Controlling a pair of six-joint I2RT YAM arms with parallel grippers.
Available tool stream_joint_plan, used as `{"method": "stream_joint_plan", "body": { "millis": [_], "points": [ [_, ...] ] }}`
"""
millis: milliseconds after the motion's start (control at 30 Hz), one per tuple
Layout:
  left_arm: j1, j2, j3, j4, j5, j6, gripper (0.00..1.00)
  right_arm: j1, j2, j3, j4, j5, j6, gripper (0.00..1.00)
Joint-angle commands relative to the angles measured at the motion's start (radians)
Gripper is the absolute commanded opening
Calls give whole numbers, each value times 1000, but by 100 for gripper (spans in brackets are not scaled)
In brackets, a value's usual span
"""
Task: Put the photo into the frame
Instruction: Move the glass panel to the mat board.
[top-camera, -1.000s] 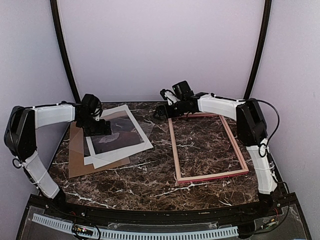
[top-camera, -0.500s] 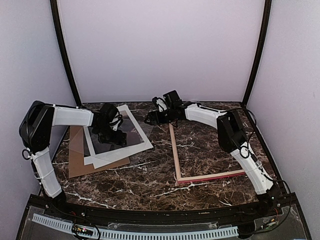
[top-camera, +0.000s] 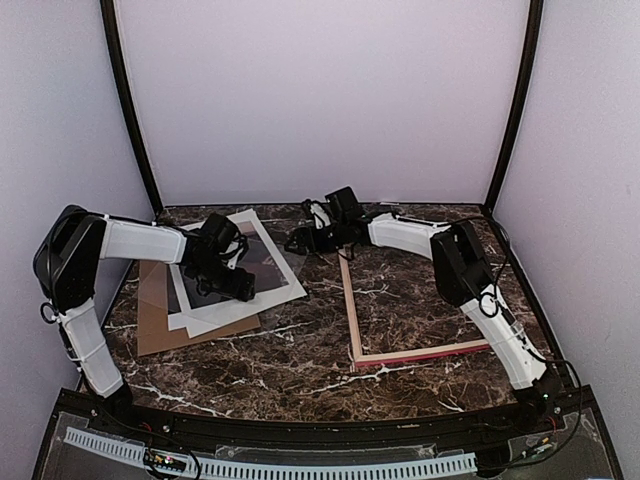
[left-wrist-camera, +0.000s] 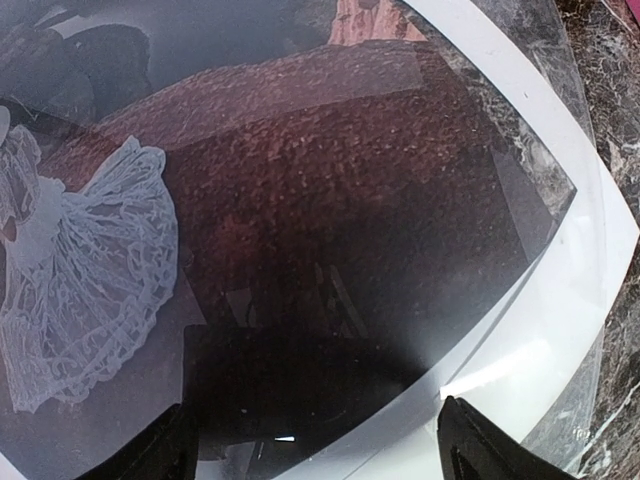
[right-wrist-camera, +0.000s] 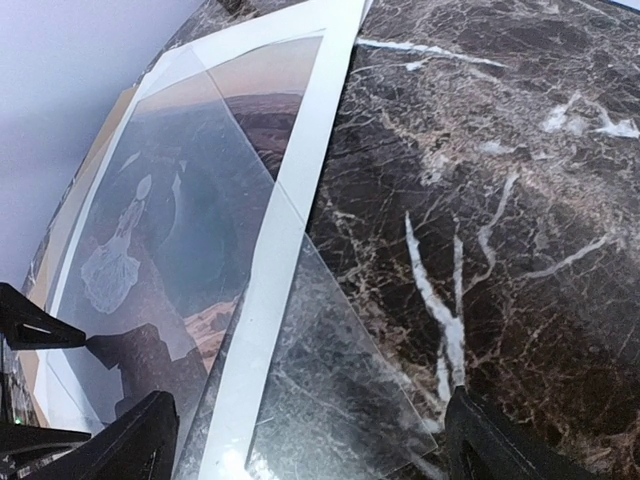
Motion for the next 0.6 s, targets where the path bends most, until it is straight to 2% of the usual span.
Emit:
{"method": "stream_joint_plan", "body": {
  "millis": [0,267,567],
  "points": [
    [-18,-45,-65,-30,-9,-1,85,27,-45,-103,-25,-57,-2,93],
    [-47,-85,-118,-32,17,41,85,40,-227,-391,4,-78,-41,80],
    [-58,-226,-174,-6,66,77,84,103,-482,-734,61,-125,-75,64]
  ]
}}
